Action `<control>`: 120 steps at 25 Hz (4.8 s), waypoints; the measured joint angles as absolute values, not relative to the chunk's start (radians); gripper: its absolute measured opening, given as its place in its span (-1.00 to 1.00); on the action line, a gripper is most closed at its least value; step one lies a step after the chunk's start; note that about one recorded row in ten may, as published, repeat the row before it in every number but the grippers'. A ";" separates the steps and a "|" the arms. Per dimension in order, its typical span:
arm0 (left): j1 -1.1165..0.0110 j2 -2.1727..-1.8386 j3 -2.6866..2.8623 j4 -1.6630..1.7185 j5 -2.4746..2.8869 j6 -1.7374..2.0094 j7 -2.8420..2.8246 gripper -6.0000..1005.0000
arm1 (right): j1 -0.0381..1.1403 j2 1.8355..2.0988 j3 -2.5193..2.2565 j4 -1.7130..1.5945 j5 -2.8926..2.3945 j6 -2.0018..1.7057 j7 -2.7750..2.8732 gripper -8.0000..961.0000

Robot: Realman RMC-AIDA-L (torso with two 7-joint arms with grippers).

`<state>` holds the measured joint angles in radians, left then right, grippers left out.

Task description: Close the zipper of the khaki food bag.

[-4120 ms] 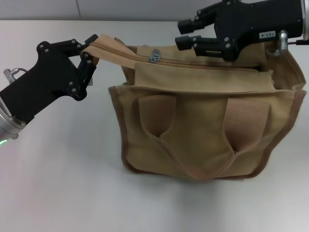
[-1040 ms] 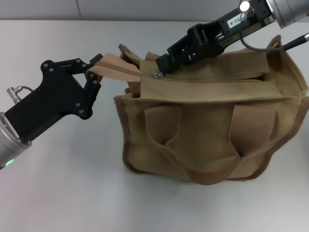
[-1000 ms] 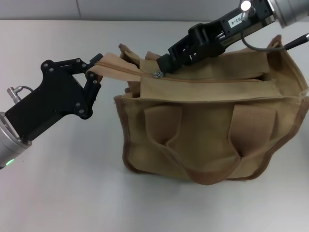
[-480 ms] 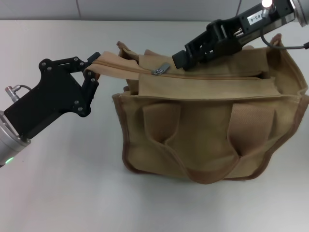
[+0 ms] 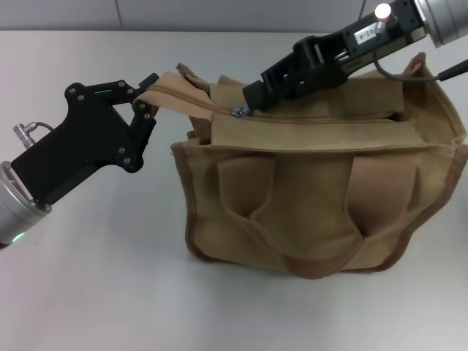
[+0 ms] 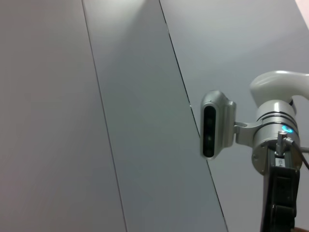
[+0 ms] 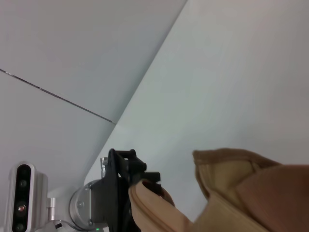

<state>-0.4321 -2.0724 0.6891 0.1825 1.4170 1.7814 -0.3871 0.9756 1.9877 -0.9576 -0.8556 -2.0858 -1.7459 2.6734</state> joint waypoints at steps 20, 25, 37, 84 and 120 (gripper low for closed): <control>-0.434 -2.072 0.685 0.189 1.418 1.801 -0.389 -0.77 | 1.021 2.031 -0.956 -0.811 -2.039 -1.693 2.612 -0.39; -0.433 -2.072 0.684 0.189 1.418 1.802 -0.390 -0.77 | 1.009 2.021 -0.958 -0.828 -2.047 -1.719 2.596 -0.38; -0.429 -2.072 0.684 0.190 1.417 1.814 -0.391 -0.76 | 0.980 2.014 -0.956 -0.874 -2.090 -1.730 2.578 -0.39; -0.441 -2.072 0.683 0.187 1.416 1.844 -0.393 -0.74 | 0.937 2.079 -1.040 -1.014 -2.107 -1.727 2.486 -0.88; -0.435 -2.068 0.608 0.191 1.414 1.841 -0.691 -0.73 | 0.818 2.060 -0.933 -1.140 -2.035 -1.730 1.597 -0.36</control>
<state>-0.4353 -2.0682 0.6079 0.1907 1.4145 1.8407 -0.6914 0.8184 2.0603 -0.9325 -1.1402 -2.0349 -1.7299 1.5973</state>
